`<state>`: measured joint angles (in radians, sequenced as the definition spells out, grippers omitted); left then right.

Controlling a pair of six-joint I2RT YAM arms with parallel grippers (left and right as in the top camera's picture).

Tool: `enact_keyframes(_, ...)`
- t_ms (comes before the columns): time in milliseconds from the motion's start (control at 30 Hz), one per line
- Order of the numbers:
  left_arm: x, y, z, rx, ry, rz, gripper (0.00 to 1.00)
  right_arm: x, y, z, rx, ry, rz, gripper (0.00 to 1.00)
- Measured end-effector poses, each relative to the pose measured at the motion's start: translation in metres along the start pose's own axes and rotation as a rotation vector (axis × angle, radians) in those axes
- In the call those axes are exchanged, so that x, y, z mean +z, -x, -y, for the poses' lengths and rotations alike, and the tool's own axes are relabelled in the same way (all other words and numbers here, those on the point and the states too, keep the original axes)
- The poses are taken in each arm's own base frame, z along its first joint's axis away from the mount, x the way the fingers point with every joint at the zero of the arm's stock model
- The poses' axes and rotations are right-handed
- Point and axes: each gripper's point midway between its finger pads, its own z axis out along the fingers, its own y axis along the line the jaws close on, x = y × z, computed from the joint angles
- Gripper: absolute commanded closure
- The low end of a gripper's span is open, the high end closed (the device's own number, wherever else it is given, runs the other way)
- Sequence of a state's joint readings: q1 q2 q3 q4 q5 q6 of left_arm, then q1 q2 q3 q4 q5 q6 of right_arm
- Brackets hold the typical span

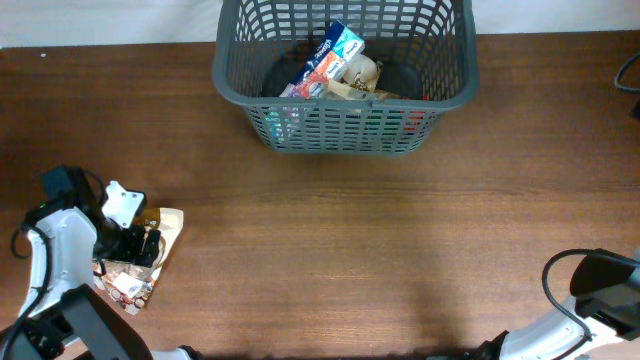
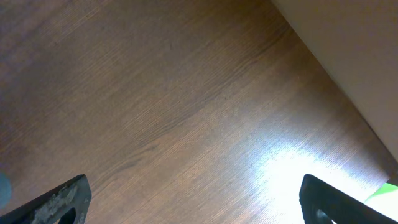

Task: Pack container
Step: 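Lower the left gripper onto the brown-and-beige snack bag, then close the left gripper on the snack bag and lift it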

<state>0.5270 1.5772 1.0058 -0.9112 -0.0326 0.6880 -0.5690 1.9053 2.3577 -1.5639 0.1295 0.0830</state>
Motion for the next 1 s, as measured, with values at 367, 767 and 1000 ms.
enact_keyframes(367, 0.016, -0.012, 0.012, 0.001, -0.033, -0.028, 0.01, 0.0, 0.0, 0.0, 0.0, 0.0, 0.0, 0.01)
enact_keyframes(767, 0.026, -0.013, 0.014, 0.0, -0.028, -0.023, 0.01, 0.0, 0.0, 0.0, 0.0, 0.0, 0.0, 0.01)
enact_keyframes(1000, 0.026, -0.007, 0.008, -0.018, -0.006, 0.004, 0.01, 0.0, 0.0, 0.0, 0.0, 0.0, 0.0, 0.01)
